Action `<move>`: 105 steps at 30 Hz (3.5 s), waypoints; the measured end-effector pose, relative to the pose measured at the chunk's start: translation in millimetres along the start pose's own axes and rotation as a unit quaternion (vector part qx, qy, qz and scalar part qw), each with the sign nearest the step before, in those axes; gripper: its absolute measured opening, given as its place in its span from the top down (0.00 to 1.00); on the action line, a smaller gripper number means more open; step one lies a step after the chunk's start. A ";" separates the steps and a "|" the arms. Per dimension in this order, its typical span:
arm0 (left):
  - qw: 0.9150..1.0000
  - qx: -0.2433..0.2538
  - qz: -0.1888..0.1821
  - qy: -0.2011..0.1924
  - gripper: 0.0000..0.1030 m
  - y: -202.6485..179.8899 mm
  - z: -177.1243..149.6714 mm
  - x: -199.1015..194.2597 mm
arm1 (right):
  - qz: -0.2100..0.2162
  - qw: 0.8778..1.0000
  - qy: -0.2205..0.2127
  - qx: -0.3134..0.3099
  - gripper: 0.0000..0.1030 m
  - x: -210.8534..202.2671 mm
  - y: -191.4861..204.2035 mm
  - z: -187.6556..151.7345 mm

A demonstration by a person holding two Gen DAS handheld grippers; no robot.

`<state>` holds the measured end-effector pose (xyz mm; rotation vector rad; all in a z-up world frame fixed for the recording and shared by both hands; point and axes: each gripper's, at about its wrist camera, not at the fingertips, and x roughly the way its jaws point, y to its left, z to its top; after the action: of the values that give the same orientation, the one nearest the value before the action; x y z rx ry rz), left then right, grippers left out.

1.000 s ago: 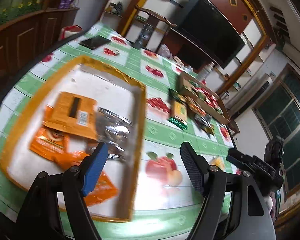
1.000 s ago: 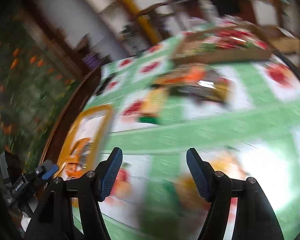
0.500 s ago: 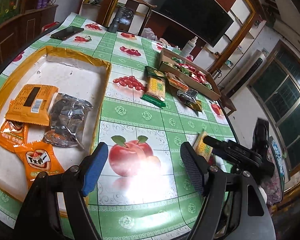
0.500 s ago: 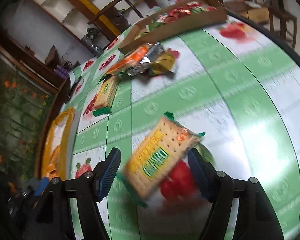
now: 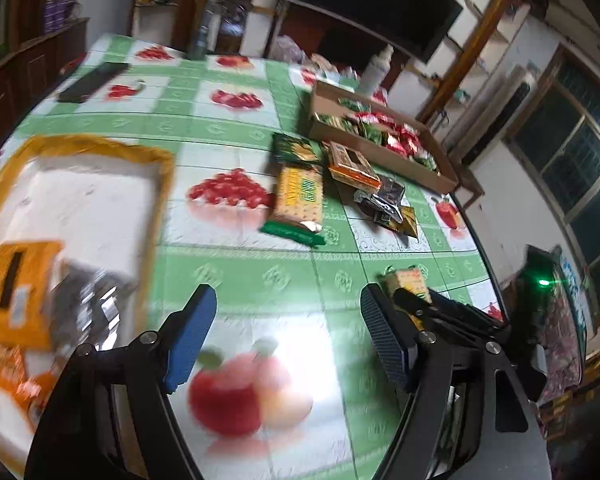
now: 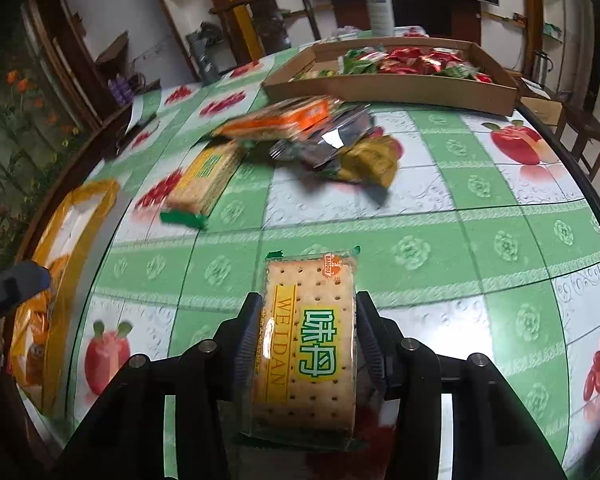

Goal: Organize snacks
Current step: 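Grasp a WEIDAN cracker pack with each gripper, then carry both WEIDAN cracker packs into the white tray and open both grippers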

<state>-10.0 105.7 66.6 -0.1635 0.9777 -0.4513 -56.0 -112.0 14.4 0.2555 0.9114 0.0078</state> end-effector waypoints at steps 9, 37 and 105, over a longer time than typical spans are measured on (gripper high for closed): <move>0.996 0.065 0.046 0.031 0.28 -35.5 52.2 88.0 | 0.056 0.996 -0.029 0.062 0.53 -1.2 -33.3 5.0; 0.993 0.084 0.063 0.044 0.57 -32.1 0.2 75.7 | 0.052 0.998 -0.032 0.022 0.56 1.8 -20.7 3.3; 0.972 -0.158 0.071 -0.160 0.42 175.5 -72.7 -124.3 | 0.161 0.966 0.019 -0.200 0.46 21.3 280.0 4.8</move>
<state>-77.6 322.3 62.6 -0.4374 0.7305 -0.1285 -10.7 161.0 62.8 0.0235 0.8776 0.4949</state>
